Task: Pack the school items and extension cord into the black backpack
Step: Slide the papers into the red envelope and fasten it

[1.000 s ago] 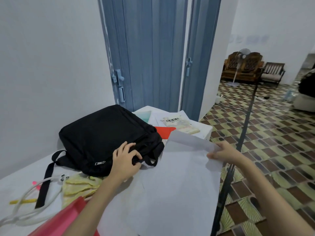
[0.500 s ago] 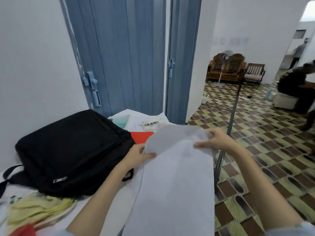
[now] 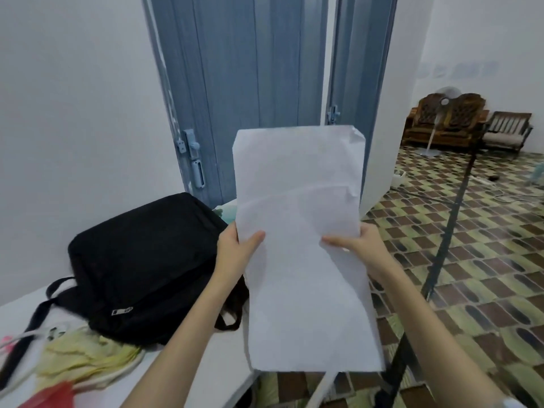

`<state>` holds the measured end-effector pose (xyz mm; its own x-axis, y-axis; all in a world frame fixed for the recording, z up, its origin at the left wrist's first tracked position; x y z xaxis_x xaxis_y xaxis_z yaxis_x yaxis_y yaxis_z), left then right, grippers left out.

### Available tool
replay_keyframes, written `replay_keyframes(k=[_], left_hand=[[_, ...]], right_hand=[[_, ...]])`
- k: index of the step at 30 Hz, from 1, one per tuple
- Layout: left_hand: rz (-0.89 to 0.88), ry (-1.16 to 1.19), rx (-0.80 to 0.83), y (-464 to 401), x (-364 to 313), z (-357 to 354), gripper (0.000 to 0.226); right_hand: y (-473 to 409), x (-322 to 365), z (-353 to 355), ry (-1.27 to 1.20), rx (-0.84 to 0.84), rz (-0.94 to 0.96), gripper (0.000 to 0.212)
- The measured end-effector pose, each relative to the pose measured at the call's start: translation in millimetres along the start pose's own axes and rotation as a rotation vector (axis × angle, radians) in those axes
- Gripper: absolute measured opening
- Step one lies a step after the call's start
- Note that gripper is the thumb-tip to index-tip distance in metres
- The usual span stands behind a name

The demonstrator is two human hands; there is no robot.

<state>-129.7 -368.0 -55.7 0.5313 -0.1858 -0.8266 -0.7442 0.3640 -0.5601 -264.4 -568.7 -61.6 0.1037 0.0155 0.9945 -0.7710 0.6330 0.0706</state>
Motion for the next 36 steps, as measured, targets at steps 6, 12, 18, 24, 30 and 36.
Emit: replay_keyframes(k=[6,12,18,24,30,36], left_hand=[[-0.165,-0.026,-0.28,-5.8,-29.1,16.1,0.012],[-0.12,-0.109,-0.158,7.9,0.1,12.5,0.031],[-0.189,-0.119,-0.249,2.6,-8.9,9.8,0.016],[-0.185,-0.069,-0.326,0.0,-9.8,7.5,0.009],[-0.141,-0.173,-0.193,7.4,12.4,2.7,0.017],[-0.216,-0.024,-0.384,-6.4,-24.4,5.2,0.024]], right_hand=[[-6.4,39.5,-19.5,-0.014,-0.016,0.26,0.027],[-18.4,8.0,-26.3,-0.046,0.051,0.173,0.028],[-18.8,26.8,-29.8,-0.081,-0.038,0.254,0.016],[-15.2,31.9,-25.4,-0.139,-0.097,0.278,0.027],[-15.2,18.6,-31.0,-0.078,-0.058,0.204,0.018],[-9.6,50.5,-38.5,-0.177,-0.166,0.362,0.011]])
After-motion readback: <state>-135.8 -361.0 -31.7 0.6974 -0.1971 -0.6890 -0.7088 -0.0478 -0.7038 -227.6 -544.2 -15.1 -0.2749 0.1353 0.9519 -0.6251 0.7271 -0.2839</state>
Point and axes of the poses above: each hand's wrist, its own y-axis away from the middle knuckle, its own z-axis out of the back of the hand, x = y × z, the point moved 4 cm from there along -y, towards the middle knuckle, and after that the axes turned 11 degrees about -z, right-handed, at the moved point
